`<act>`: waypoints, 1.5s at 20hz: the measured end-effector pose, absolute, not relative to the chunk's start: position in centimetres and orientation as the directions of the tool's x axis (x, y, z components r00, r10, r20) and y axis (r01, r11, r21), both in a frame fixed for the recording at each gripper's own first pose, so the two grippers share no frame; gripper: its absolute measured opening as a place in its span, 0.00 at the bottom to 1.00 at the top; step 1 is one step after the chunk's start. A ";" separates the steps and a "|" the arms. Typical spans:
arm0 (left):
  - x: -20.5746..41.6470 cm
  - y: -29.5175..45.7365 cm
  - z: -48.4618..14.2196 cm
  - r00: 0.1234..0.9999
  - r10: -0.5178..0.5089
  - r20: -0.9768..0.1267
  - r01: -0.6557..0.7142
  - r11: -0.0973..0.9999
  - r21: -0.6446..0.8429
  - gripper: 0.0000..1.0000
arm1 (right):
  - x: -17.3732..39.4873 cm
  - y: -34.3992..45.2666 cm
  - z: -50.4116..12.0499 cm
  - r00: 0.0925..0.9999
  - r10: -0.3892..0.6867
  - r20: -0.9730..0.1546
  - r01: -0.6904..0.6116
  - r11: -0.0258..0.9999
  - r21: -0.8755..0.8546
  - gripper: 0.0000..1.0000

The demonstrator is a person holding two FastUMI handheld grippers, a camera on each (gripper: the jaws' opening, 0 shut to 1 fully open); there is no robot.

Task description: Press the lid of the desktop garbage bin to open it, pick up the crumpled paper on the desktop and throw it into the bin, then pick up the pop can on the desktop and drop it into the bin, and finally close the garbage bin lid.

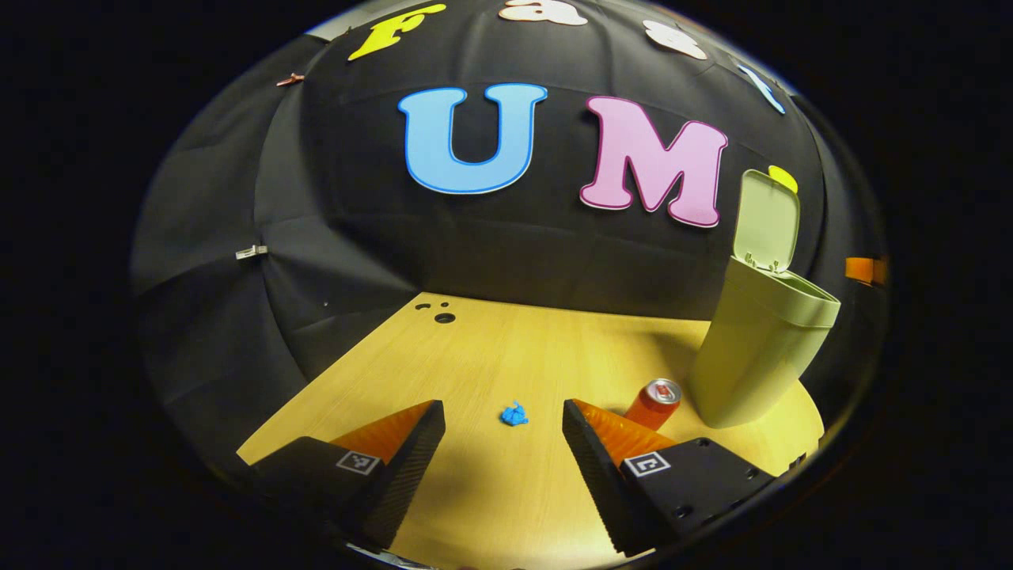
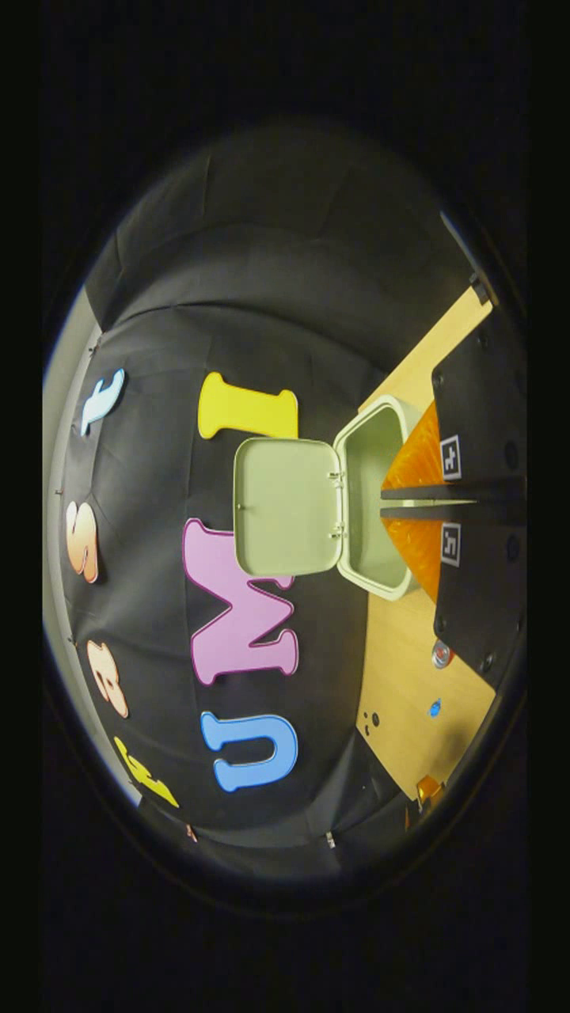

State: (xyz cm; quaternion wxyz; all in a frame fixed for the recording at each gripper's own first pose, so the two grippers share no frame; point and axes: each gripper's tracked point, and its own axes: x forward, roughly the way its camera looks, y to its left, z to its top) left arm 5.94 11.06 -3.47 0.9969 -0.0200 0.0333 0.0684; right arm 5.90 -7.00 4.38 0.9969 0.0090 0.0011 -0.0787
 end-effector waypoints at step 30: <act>25.6 11.1 -15.7 0.941 -0.012 -0.338 0.038 0.997 0.070 0.95 | -3.3 -5.4 -7.7 0.895 -0.329 -0.302 0.358 0.933 0.045 0.99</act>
